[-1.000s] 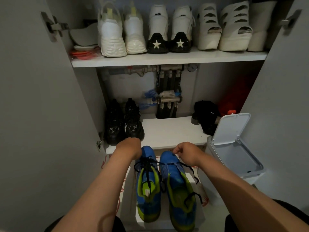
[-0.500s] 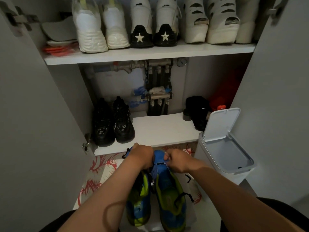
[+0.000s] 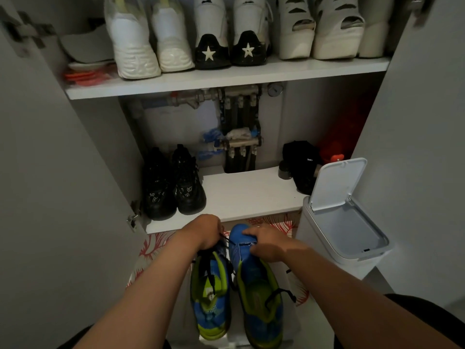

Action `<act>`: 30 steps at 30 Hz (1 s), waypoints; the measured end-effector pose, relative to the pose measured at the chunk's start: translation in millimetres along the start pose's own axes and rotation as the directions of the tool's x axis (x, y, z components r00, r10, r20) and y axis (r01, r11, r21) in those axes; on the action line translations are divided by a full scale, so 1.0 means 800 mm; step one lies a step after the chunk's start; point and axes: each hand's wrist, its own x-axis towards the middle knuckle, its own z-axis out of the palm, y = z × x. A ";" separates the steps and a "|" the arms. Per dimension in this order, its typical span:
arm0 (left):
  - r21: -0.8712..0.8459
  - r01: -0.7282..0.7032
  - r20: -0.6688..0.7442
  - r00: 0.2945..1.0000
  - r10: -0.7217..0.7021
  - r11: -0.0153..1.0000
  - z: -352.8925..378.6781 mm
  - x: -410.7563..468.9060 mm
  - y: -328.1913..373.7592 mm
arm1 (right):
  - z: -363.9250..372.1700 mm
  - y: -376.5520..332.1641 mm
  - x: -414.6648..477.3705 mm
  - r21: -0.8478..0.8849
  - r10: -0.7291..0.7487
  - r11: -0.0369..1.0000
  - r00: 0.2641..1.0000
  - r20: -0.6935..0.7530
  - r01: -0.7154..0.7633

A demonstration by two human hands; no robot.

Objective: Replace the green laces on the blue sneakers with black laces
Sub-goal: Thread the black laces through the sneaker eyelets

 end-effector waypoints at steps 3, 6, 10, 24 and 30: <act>0.004 0.015 0.019 1.000 -0.016 1.000 0.004 -0.003 0.004 | 0.002 -0.001 0.000 0.002 -0.002 1.000 1.000 -0.004 0.002; 0.118 0.064 -0.029 0.998 -0.061 0.991 0.003 -0.007 -0.005 | 0.002 0.002 -0.002 -0.004 -0.012 1.000 1.000 -0.015 0.012; 0.048 0.187 -0.065 0.981 -0.183 0.981 -0.012 -0.012 -0.034 | 0.003 0.006 -0.003 0.008 -0.011 1.000 1.000 -0.021 0.011; -0.121 0.302 -0.082 0.946 -0.313 0.946 -0.023 -0.021 -0.060 | 0.006 0.009 0.001 0.070 0.028 0.997 0.999 -0.036 -0.025; -0.460 0.229 -0.039 0.960 -0.277 0.858 -0.041 -0.025 -0.048 | -0.020 0.003 -0.009 0.098 0.180 0.980 0.982 -0.065 -0.173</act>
